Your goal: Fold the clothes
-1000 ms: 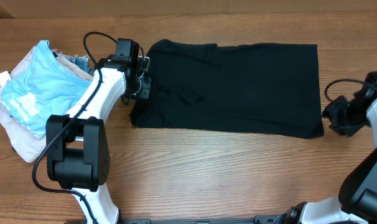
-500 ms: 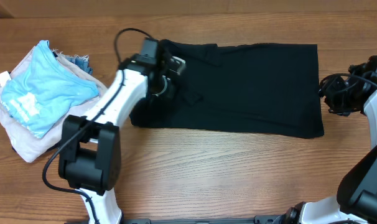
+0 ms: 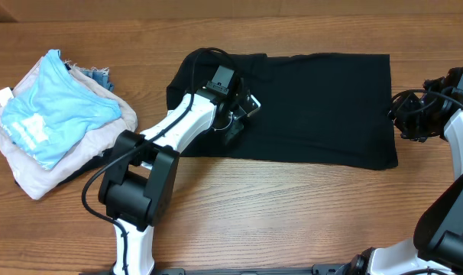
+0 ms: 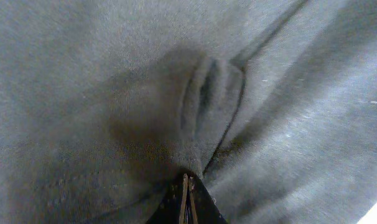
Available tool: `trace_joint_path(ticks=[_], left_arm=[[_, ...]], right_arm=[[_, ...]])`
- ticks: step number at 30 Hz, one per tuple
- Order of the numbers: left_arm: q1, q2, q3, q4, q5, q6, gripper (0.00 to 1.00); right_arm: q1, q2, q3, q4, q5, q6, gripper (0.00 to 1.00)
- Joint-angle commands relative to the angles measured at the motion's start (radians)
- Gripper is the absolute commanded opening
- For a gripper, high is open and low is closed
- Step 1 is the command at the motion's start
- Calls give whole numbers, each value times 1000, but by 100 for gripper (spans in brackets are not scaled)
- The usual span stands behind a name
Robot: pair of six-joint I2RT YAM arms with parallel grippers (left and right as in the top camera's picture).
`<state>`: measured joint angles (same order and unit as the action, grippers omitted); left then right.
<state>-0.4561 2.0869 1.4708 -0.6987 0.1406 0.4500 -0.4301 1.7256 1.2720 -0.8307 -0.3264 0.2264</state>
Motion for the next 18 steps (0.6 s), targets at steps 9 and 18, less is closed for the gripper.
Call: trace_joint_path(ticks=[9,18], left_arm=[[5,24,151,170,-226,-155,4],[-22,27,179,-121,-18,-84,4]], right_arm=[[3,1,10,-5,-8,-10,48],[3,2,10,-12,-8,-11,49]])
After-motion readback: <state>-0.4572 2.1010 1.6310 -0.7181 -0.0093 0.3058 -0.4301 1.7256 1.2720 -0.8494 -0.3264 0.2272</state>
